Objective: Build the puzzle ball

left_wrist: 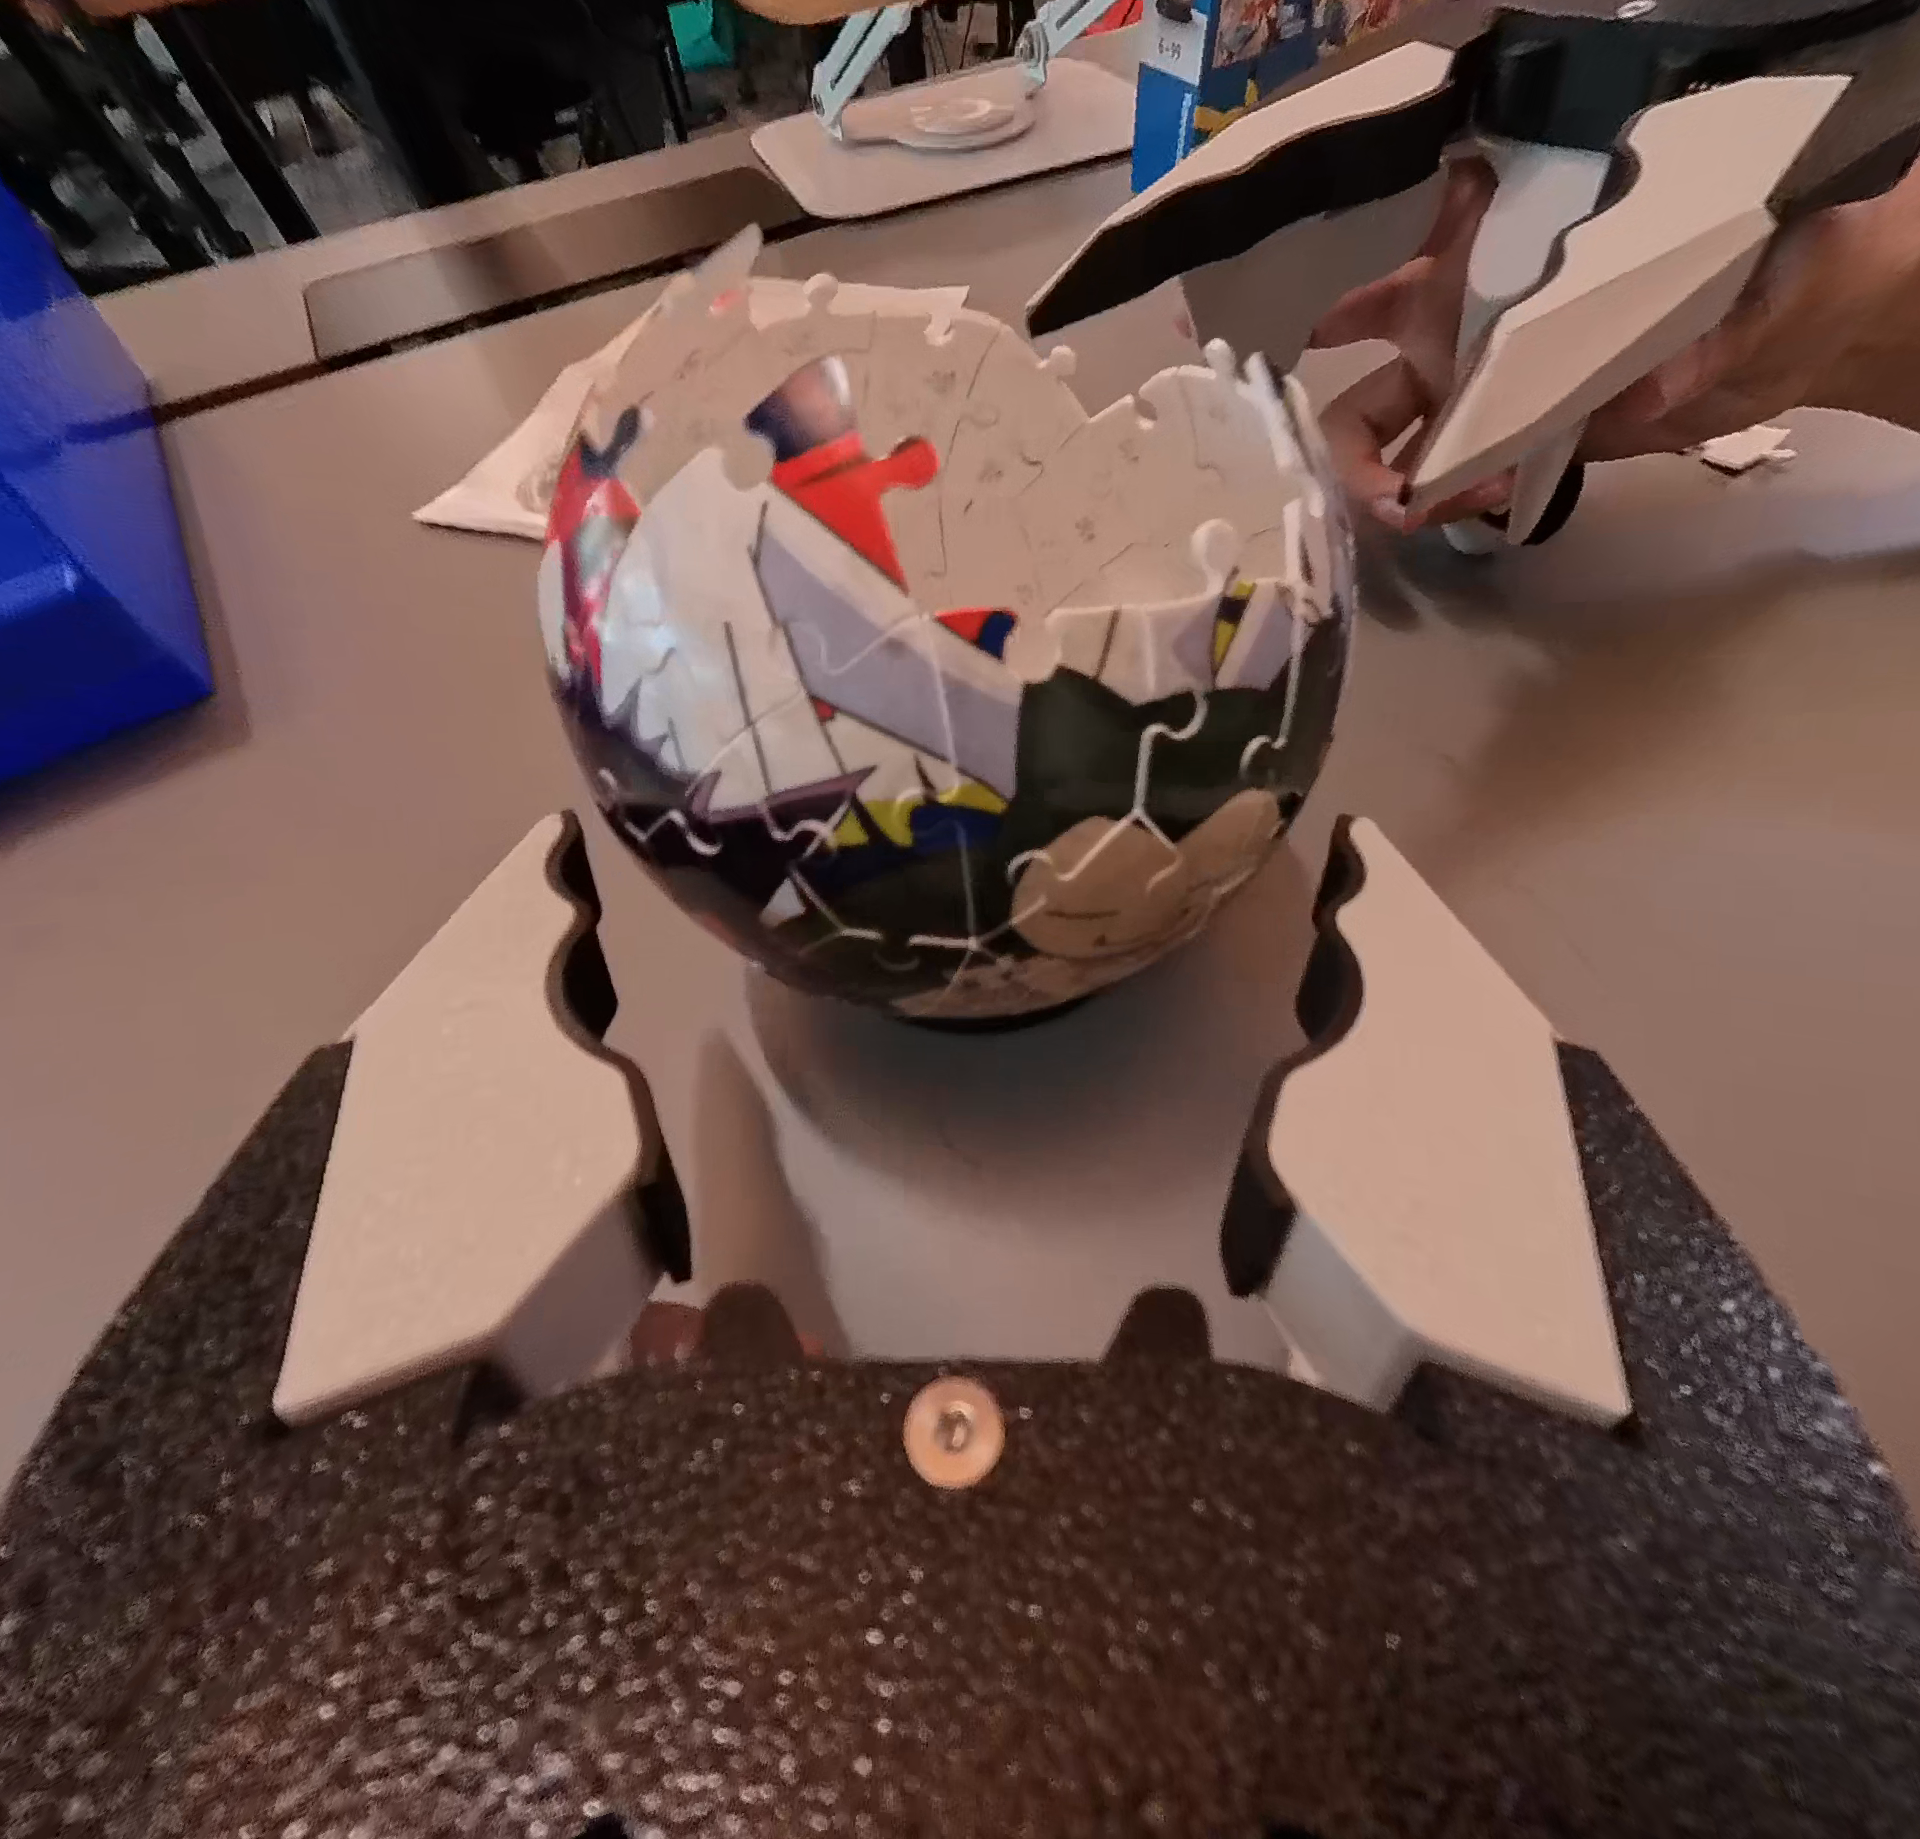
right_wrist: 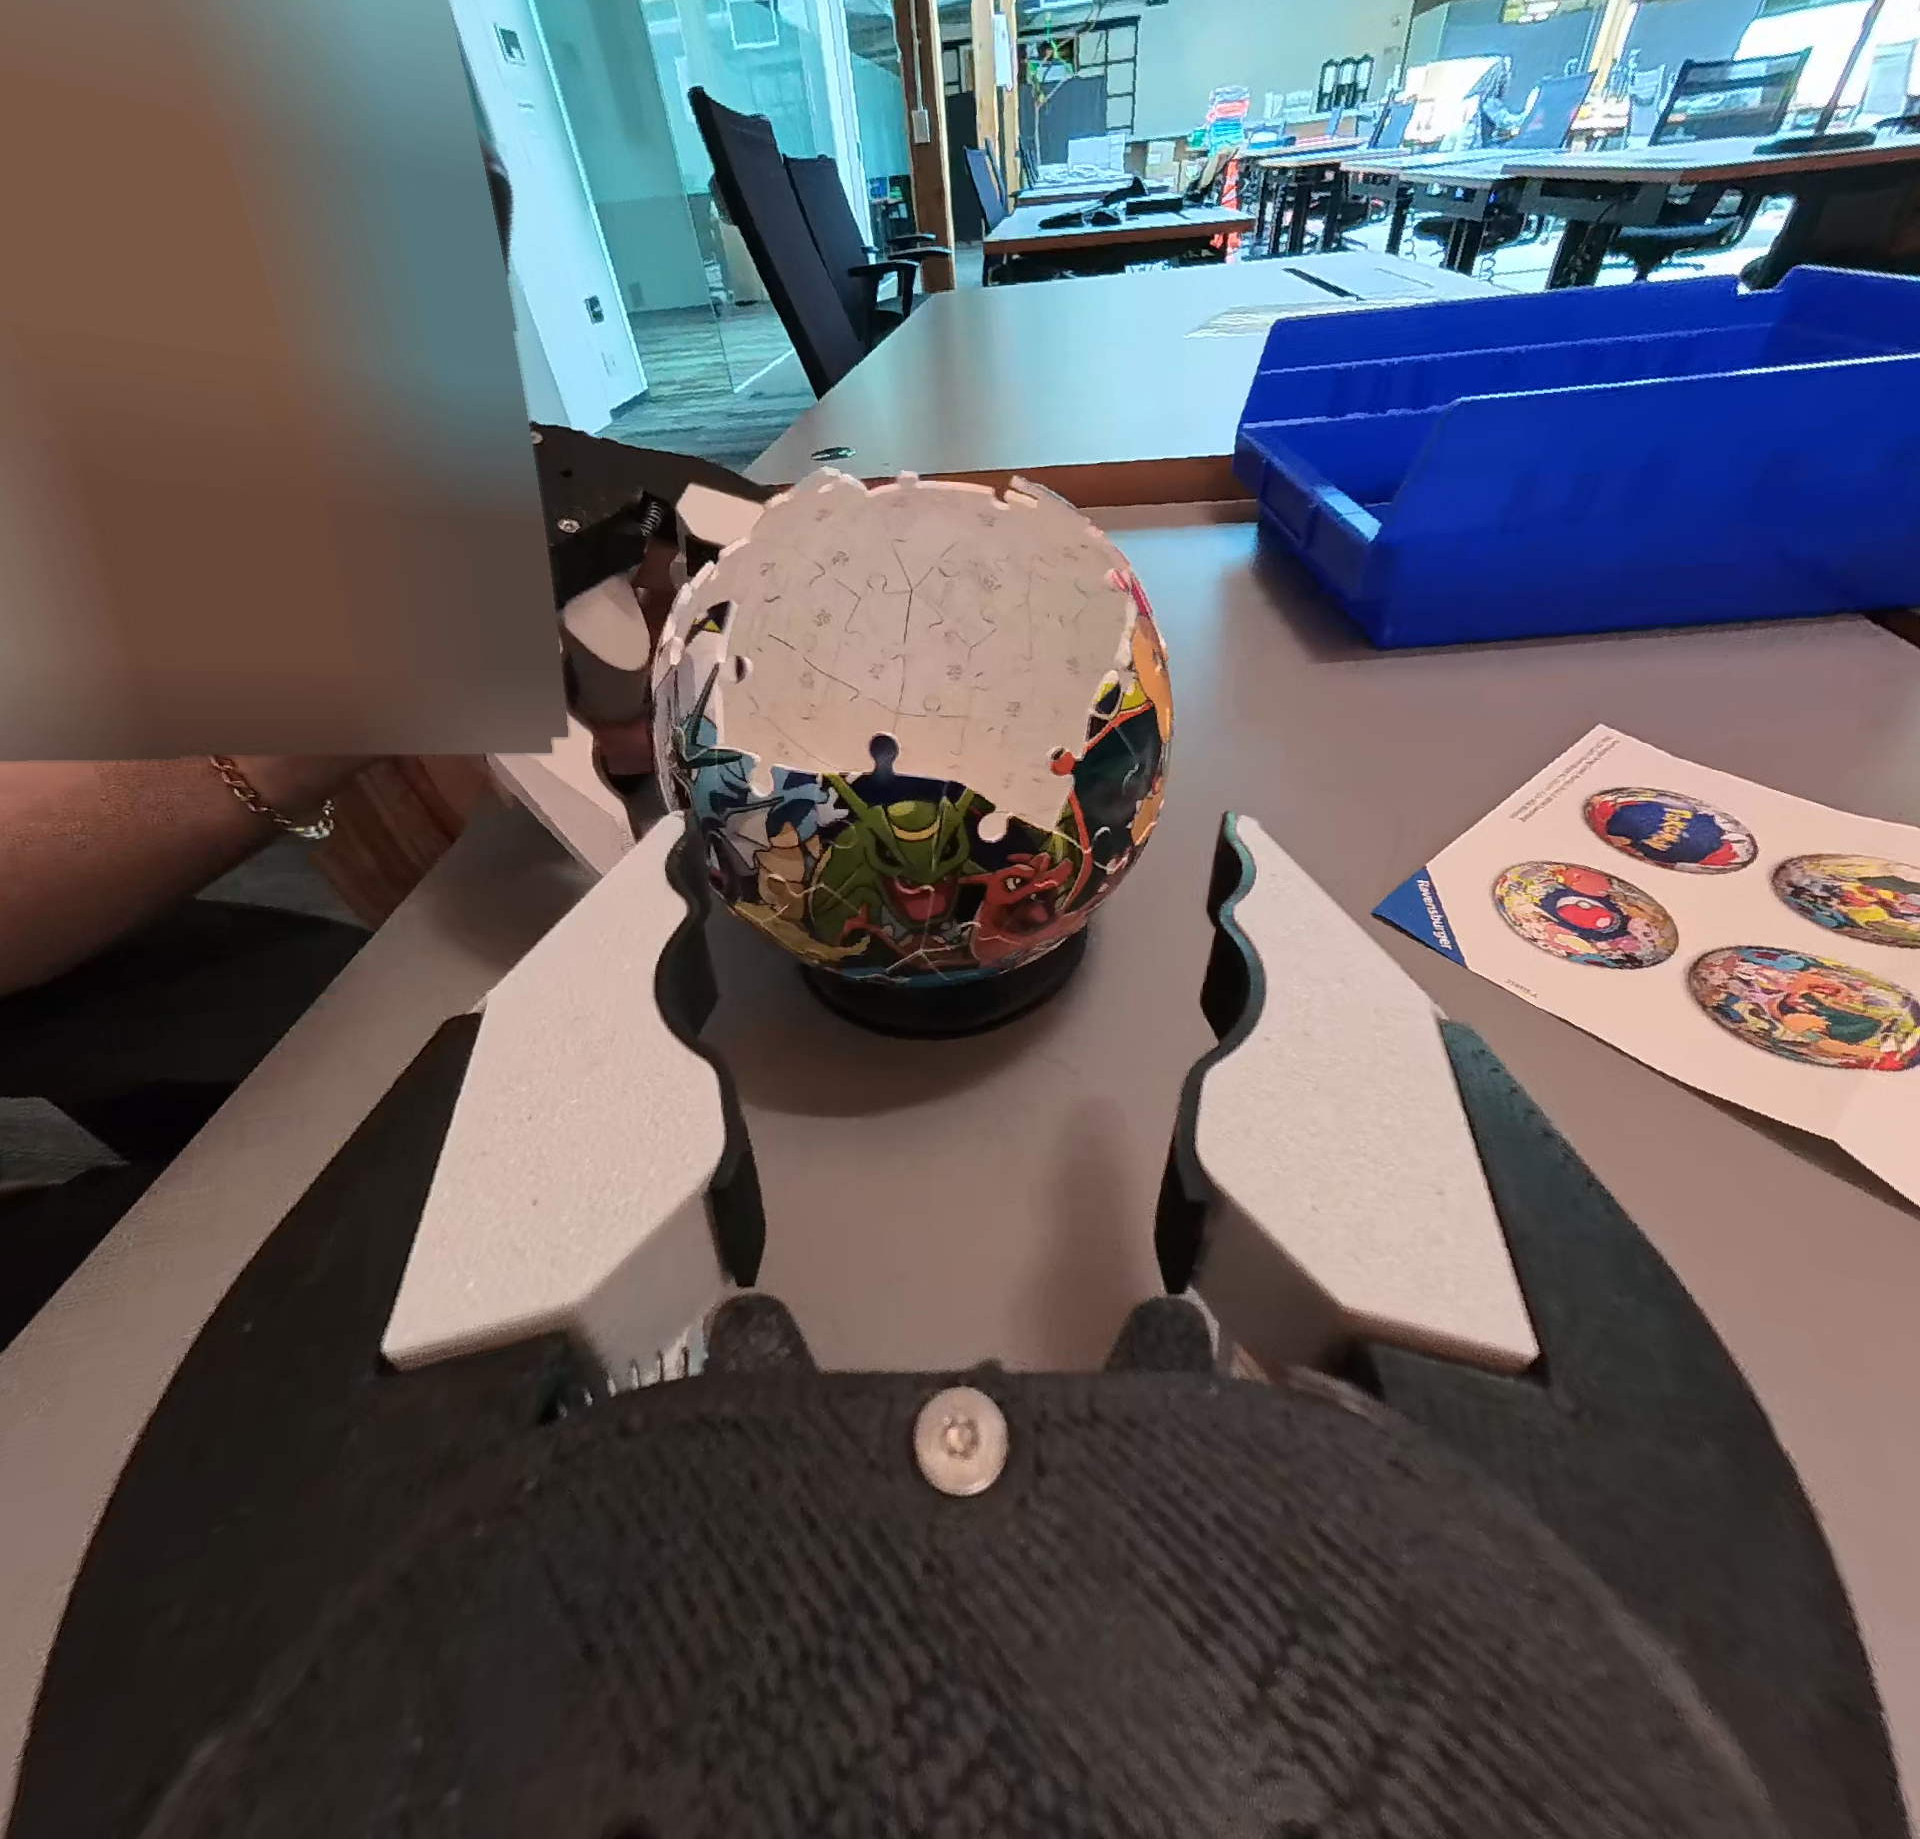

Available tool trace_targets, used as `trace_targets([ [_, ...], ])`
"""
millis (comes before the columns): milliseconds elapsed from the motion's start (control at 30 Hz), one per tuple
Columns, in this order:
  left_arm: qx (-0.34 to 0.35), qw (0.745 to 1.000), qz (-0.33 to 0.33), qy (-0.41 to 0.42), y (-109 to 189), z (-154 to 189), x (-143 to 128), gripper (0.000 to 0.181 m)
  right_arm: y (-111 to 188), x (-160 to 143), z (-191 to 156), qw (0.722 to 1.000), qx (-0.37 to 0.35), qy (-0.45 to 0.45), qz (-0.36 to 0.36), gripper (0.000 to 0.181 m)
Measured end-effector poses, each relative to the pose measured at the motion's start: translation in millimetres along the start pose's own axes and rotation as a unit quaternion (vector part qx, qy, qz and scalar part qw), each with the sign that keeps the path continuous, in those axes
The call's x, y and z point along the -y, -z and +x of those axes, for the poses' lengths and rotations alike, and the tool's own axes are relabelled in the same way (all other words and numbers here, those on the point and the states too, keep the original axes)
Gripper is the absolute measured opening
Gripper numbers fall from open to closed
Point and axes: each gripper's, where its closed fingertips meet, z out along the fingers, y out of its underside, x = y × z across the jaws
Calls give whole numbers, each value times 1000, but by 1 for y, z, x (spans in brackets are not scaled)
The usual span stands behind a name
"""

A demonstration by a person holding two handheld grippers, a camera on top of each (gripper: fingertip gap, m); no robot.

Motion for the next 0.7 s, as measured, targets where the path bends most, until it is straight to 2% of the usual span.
trace_targets([
  [200,-21,998,11,57,4,-2,2,133,4,4,4,999,-30,14,17,97],
  [367,-28,998,19,62,6,-1,4,132,-4,-6,-2,999,-15,25,-21,97],
  [700,-53,996,19,66,6,7,4,129,-13,-17,-6,991,-52,101,-65,104],
])
